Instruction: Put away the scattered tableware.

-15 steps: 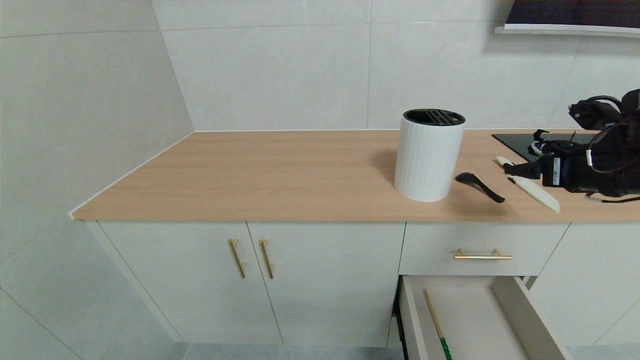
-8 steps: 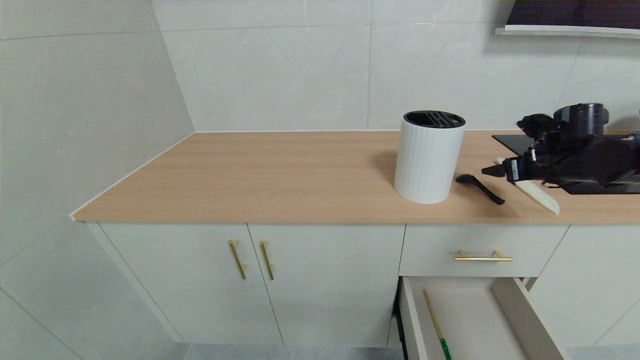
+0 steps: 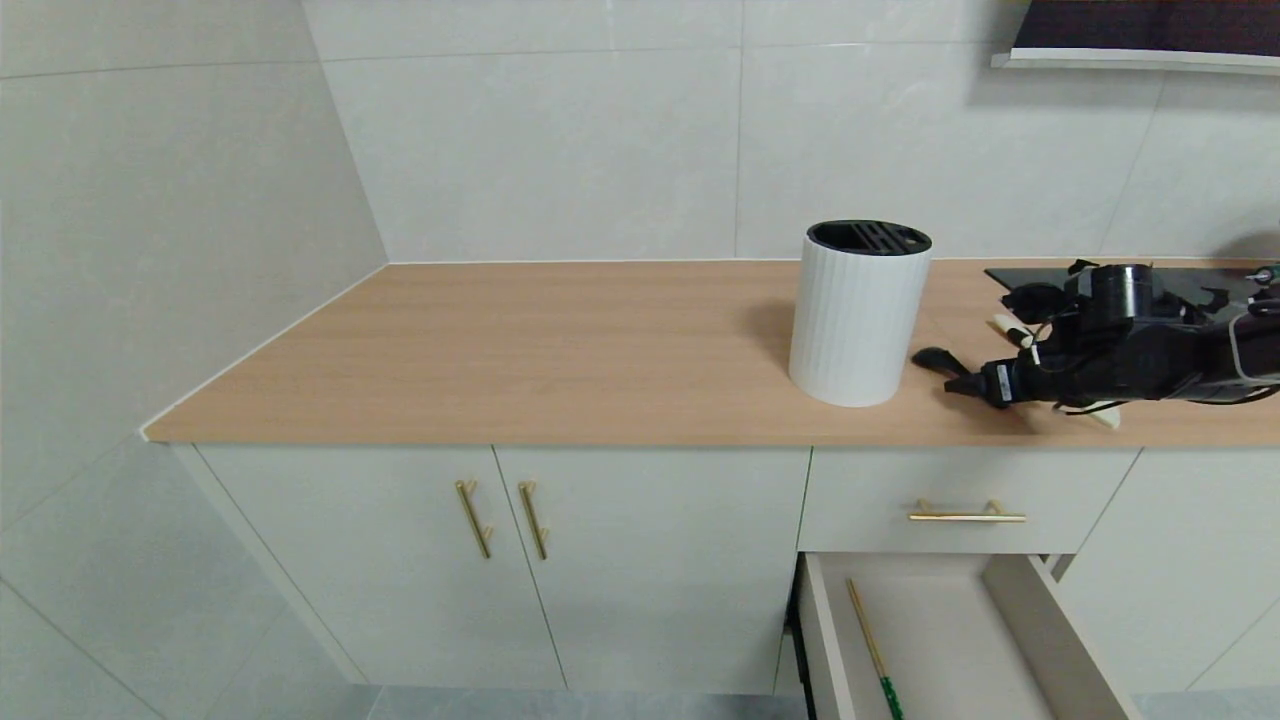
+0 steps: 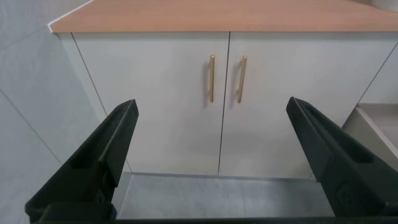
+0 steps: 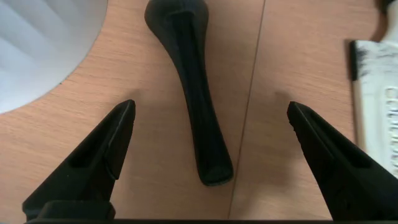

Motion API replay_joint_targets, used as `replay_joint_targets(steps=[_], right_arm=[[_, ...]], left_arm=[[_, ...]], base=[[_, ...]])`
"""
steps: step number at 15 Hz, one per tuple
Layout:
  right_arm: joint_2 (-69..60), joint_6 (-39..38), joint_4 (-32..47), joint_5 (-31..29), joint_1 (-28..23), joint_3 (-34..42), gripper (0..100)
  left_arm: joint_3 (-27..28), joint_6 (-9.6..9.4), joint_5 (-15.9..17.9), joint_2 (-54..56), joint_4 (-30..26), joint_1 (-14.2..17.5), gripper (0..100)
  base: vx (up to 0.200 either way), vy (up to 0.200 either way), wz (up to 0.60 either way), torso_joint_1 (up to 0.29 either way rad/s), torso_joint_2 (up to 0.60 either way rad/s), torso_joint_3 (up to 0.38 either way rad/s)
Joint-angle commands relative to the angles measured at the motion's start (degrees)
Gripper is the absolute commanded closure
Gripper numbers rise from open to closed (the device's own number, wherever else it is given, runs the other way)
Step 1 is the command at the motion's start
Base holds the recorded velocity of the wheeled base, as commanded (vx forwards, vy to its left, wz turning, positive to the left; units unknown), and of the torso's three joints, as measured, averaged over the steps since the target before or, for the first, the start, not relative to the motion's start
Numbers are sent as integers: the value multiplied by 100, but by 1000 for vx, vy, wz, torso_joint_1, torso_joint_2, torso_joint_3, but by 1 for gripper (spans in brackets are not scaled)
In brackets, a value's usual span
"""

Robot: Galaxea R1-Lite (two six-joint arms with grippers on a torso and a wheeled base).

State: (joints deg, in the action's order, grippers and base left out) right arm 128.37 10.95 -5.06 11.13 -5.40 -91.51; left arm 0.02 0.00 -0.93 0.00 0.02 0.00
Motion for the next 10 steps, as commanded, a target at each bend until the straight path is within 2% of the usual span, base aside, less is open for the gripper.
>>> replay_joint_targets(steps=[1,5,6,10], right_arm=[[83,-5,-57,12,4,-33,0],[233,-14,-364,12,13,-42,0],[259,-14,-373,12,21,-51,100],[303,-22,-373,21,83,-42,100]], left_arm=[[-2,0,-4,0,-2,0,0],[-2,0,-4,0,-2,0,0],[-2,0,-4,0,6,0,0],[-2,0,-4,0,-2,0,0]], base=[[0,0,0,0,0,0],[0,0,0,0,0,0],[0,0,0,0,0,0],[0,0,0,0,0,0]])
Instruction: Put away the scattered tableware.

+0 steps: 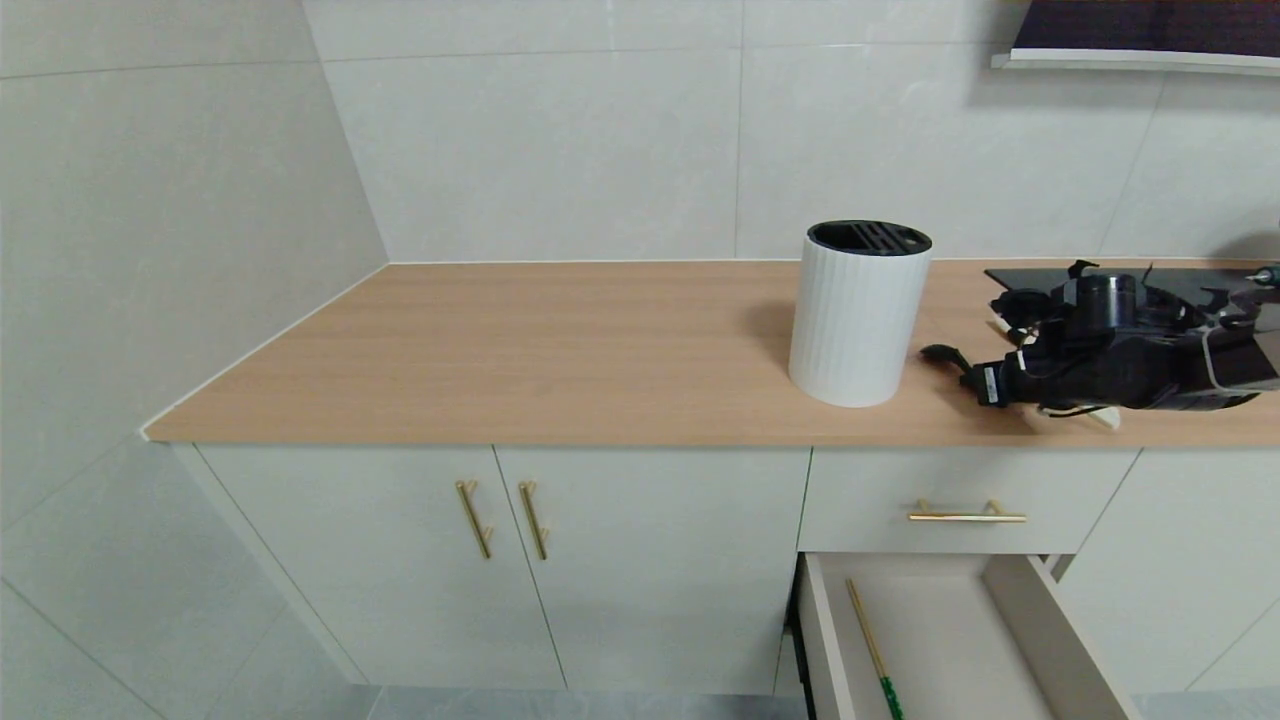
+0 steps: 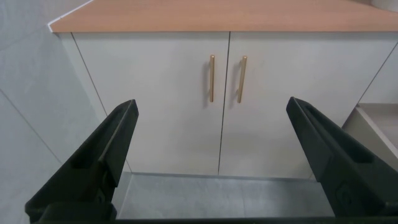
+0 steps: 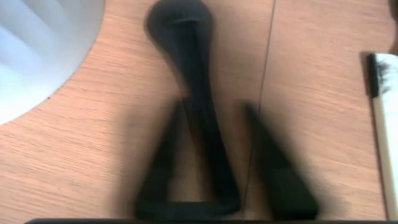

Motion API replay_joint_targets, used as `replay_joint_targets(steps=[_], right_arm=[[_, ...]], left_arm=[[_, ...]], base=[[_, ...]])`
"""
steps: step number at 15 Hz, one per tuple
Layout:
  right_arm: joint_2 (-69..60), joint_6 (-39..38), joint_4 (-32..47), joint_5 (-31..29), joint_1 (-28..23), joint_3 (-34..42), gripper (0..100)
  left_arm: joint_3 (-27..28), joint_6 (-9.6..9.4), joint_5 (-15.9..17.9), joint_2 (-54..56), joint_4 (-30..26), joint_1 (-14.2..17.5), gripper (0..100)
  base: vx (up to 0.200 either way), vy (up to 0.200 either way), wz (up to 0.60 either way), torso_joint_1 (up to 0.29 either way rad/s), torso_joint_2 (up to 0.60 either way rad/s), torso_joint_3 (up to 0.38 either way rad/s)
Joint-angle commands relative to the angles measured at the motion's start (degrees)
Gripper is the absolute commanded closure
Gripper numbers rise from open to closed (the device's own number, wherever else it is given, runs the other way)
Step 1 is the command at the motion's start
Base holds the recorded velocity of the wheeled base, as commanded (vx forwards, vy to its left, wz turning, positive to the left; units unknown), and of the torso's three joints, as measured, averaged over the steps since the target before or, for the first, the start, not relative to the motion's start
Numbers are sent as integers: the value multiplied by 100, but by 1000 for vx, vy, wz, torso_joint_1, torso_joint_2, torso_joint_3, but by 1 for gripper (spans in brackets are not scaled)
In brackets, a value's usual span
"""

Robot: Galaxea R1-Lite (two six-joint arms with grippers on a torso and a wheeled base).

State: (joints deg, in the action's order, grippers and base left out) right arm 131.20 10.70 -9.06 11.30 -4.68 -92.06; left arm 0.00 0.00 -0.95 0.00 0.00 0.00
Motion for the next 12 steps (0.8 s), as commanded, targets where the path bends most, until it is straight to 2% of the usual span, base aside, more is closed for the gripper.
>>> replay_joint_targets(steps=[1,4,7,10,12], right_arm=[[20,2,27,4,11,13,100],[-15,2,27,4,11,13,100],[-621,-438,203,-5,11,180,100],[-2186,-1193,1196,-5,11,918,100],[-3162,-1325,1574,-23,73,1736,100]], left_arm=[[0,0,-2,0,9,0,0],[0,0,-2,0,9,0,0],[0,0,-2,0,0,0,0],[0,0,-2,0,9,0,0],[0,0,-2,0,0,0,0]], base=[[0,0,0,0,0,0],[0,0,0,0,0,0],[0,0,0,0,0,0],[0,0,0,0,0,0],[0,0,0,0,0,0]])
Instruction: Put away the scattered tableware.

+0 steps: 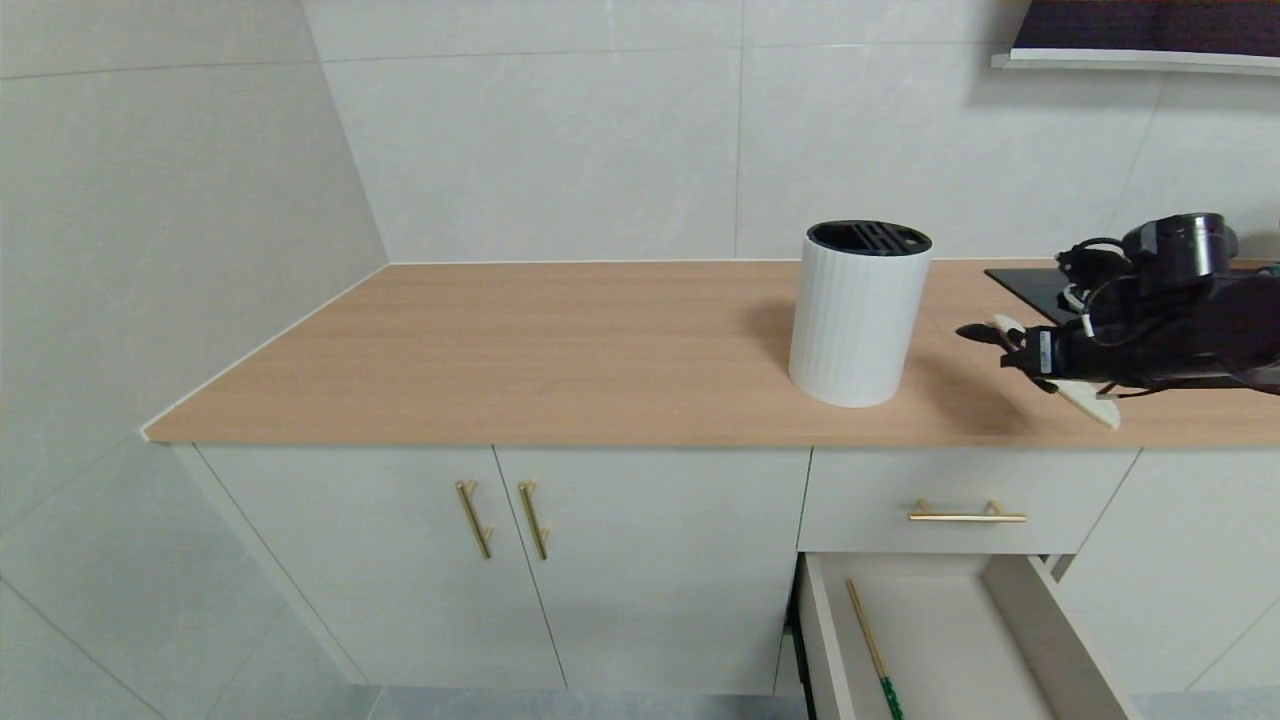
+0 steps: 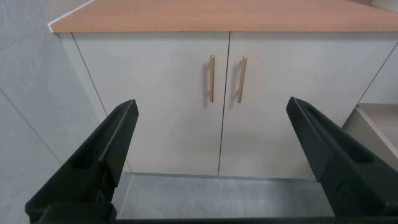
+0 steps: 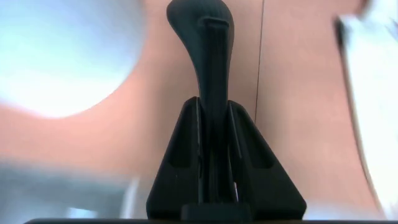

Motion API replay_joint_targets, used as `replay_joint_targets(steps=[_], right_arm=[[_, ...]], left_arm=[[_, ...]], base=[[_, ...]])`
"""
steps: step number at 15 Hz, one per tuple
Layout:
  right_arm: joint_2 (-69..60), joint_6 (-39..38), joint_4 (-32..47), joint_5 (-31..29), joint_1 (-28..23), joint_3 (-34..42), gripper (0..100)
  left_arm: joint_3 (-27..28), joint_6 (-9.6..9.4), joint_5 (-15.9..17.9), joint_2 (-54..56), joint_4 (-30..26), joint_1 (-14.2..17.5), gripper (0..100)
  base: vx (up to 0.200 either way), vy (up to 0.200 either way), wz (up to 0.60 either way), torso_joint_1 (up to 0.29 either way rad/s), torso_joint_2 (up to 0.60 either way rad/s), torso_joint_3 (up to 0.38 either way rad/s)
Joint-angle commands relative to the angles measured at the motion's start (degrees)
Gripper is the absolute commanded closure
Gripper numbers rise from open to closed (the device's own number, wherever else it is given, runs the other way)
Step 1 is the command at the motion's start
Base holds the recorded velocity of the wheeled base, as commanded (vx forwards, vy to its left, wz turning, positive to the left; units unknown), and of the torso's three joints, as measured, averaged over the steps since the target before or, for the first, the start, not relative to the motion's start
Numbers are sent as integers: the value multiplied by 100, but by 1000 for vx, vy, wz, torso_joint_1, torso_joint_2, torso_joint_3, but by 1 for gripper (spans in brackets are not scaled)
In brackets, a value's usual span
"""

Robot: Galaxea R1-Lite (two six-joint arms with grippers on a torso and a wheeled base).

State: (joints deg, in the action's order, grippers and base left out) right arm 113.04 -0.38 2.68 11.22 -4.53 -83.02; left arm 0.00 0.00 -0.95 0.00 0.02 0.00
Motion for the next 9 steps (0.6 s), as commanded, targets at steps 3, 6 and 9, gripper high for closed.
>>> replay_joint_targets(steps=[3,6,9], right_arm=[[-2753,-235,804,-40,67,2255,100],[-3552,-243,1217,-331,234,3239,100],[-3570,-252,1252,-998,717,4057,100]], left_arm=[[0,0,-2,0,-2,0,0],[0,0,-2,0,-2,0,0],[0,0,-2,0,-2,0,0]], base=[[0,0,0,0,0,0],[0,0,0,0,0,0],[0,0,0,0,0,0]])
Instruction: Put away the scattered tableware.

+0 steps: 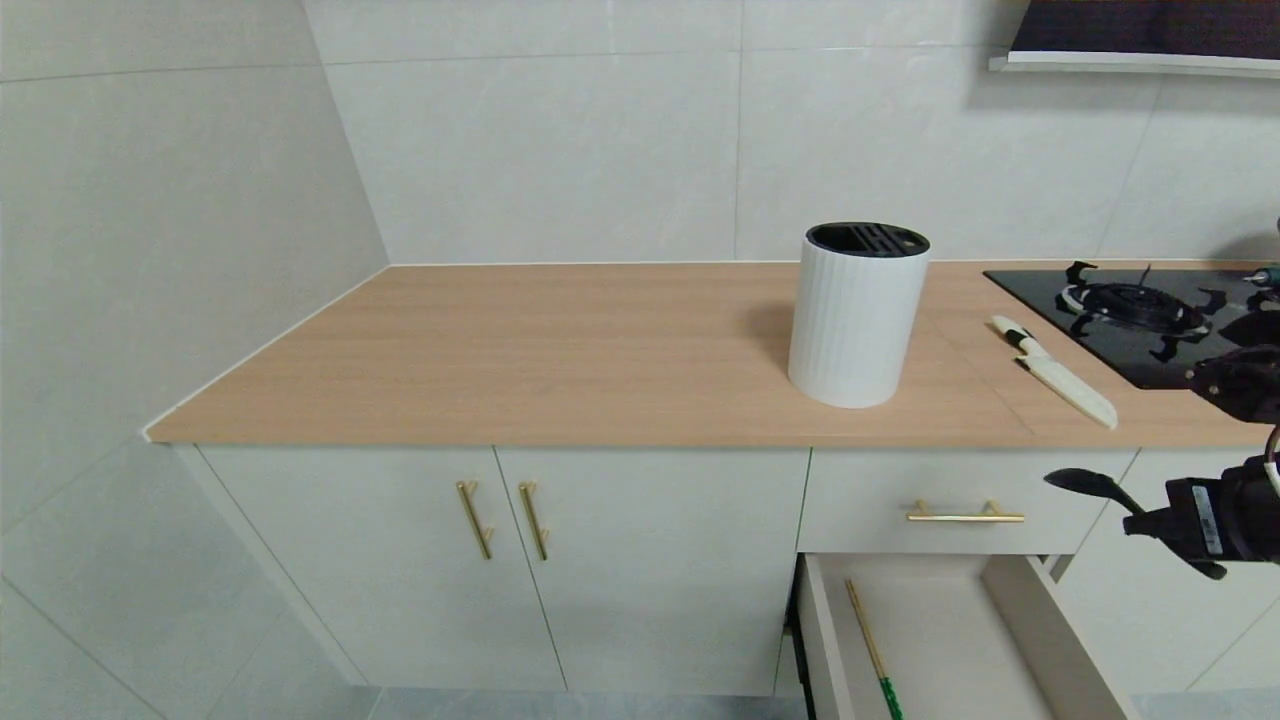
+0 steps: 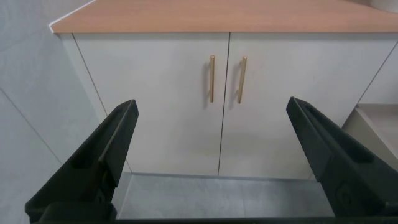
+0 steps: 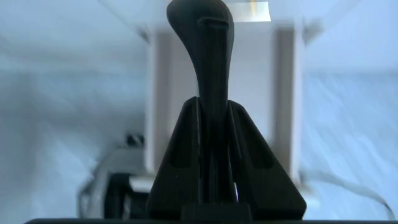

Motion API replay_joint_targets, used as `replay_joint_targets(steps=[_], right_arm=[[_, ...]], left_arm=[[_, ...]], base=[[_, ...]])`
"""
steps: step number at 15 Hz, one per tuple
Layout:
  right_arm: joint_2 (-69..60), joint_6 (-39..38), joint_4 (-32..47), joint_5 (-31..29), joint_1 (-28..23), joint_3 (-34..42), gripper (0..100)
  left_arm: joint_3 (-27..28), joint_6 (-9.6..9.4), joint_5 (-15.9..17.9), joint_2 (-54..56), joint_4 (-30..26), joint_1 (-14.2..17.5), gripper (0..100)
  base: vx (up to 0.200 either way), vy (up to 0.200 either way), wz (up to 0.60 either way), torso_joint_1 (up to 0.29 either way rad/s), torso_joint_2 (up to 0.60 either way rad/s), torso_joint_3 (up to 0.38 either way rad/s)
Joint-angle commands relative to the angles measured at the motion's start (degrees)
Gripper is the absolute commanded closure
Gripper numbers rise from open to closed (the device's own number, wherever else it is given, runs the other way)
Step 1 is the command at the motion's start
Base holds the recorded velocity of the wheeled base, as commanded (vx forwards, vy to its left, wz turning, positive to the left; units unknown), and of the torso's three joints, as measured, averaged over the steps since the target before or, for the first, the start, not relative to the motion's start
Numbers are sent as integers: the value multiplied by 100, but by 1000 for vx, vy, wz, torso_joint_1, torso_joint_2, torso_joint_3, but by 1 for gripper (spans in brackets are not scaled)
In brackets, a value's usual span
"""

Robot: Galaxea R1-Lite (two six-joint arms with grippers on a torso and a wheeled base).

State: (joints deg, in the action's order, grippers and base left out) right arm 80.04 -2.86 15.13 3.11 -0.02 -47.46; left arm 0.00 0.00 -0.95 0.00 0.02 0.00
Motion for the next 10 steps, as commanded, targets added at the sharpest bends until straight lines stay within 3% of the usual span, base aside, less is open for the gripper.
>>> replay_joint_targets(steps=[1,10], right_arm=[[-156,-21,-10,-258,363,633,100],[996,-30,-880,-302,407,791,100]], left_arm=[[0,0,-2,0,-2,0,0],[0,0,-2,0,6,0,0]], base=[[0,0,0,0,0,0],[0,0,0,-158,432,269]])
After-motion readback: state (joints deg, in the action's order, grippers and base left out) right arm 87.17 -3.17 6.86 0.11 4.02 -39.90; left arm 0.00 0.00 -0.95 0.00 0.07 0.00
